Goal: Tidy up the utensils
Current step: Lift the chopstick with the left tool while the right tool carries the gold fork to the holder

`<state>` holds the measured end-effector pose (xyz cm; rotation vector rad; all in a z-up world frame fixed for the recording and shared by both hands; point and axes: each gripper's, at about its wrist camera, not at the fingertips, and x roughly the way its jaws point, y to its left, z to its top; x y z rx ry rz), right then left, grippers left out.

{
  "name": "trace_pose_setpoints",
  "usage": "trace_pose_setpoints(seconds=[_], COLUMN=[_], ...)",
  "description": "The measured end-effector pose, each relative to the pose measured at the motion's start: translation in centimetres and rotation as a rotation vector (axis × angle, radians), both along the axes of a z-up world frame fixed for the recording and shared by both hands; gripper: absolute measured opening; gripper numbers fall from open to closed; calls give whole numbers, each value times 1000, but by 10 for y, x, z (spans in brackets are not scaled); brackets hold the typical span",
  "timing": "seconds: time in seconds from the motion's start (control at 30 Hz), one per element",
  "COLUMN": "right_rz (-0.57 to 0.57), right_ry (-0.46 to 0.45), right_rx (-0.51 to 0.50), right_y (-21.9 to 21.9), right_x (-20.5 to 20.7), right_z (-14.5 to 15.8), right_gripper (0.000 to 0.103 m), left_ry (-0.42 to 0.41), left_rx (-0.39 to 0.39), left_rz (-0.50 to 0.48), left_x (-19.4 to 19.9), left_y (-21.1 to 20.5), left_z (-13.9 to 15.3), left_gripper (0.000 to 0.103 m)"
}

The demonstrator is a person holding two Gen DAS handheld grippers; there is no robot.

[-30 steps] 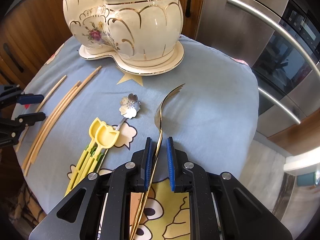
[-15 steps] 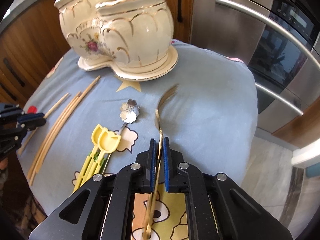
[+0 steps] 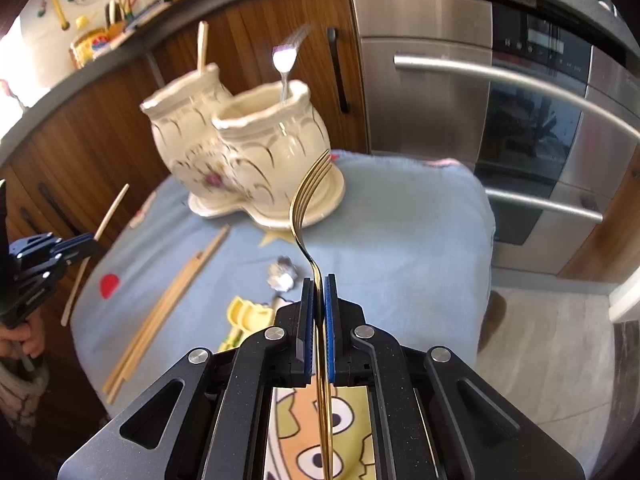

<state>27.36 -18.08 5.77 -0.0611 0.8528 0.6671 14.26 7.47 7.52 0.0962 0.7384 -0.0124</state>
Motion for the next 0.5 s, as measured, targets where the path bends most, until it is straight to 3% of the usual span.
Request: trace_pose_setpoints(seconds=[0.5], right_rz=[-7], right_ry=[-143], right_rx=[115], right_y=[-8], right_x=[-25], right_z=[45], right_gripper=[6], left_ry=[-141], left_rx=[-4], left_rz=[20], left_x=[2], left_y=[2], left_z=[41], left_gripper=[6])
